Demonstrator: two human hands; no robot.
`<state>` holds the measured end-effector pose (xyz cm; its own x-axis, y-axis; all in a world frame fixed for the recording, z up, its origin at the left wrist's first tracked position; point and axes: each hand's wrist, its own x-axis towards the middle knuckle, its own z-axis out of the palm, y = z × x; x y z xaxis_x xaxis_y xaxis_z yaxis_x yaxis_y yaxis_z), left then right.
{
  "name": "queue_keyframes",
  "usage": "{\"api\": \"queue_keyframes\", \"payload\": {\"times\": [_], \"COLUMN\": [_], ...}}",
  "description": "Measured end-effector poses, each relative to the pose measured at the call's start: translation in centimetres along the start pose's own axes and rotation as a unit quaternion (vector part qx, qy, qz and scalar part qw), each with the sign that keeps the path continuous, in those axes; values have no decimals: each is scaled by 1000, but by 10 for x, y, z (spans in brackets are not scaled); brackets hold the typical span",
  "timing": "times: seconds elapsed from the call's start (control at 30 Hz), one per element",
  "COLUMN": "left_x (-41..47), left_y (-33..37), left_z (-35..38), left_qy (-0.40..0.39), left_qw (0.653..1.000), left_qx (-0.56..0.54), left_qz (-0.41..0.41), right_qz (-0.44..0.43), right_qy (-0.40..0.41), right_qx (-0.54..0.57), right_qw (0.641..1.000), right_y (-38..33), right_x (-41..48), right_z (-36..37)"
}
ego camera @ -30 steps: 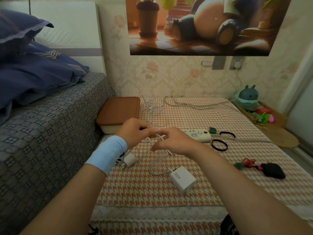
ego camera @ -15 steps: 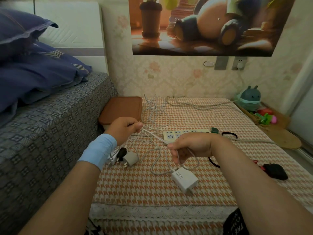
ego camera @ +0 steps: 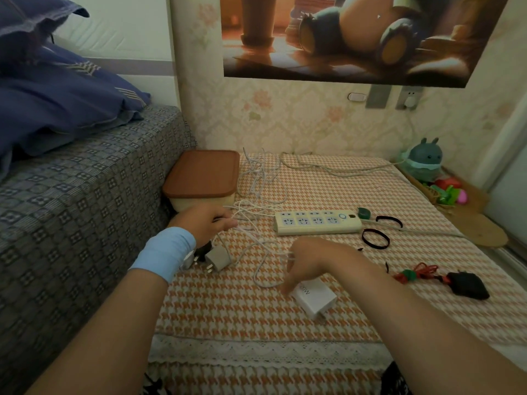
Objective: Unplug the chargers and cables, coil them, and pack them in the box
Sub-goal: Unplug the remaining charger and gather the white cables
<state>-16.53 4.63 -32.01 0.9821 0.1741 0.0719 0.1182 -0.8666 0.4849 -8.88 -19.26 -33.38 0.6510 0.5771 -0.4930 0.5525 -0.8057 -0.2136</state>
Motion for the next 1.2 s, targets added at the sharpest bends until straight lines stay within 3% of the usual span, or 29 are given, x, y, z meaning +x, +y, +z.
{"api": "queue_keyframes", "payload": {"times": [0.13, 0.27, 0.4, 0.6, 0.73, 0.83, 0.9, 1.03, 1.07, 1.13, 1.2], "left_x": [1, 2, -1, -6, -12, -18, -18, -15, -14, -9, -6], "left_y": [-4, -10, -5, 27, 71, 104, 113, 116, 118, 122, 127], "left_z": [0, 0, -2, -10, -11, -7, -3, 7, 11, 18, 22], "left_qy": [-25, -57, -64, -39, 5, -17, -71, -173, -175, -156, -126], "left_qw": [999, 998, 997, 998, 993, 984, 984, 974, 972, 983, 968], "left_qx": [24, 26, 13, -37, -108, -131, -105, 133, 147, 49, -175], "left_qz": [-13, -28, -46, -34, 53, 121, 123, 66, 60, 82, 127], "right_qz": [-15, -60, -112, -141, -148, -135, -128, -158, -174, -213, -242], "right_qy": [32, 10, -2, 28, 21, 58, 95, 93, 82, 61, 49], "right_qx": [-164, -188, -11, 231, 403, 392, 390, 474, 482, 487, 509], "right_qw": [986, 980, 994, 962, 903, 908, 907, 861, 855, 845, 824], "right_y": [-17, -22, -9, 14, 19, 19, 23, 34, 36, 37, 39], "right_x": [7, 10, 0, -29, -48, -59, -67, -78, -80, -84, -88], "right_z": [13, 20, 10, -15, -30, -39, -44, -53, -54, -55, -55]}}
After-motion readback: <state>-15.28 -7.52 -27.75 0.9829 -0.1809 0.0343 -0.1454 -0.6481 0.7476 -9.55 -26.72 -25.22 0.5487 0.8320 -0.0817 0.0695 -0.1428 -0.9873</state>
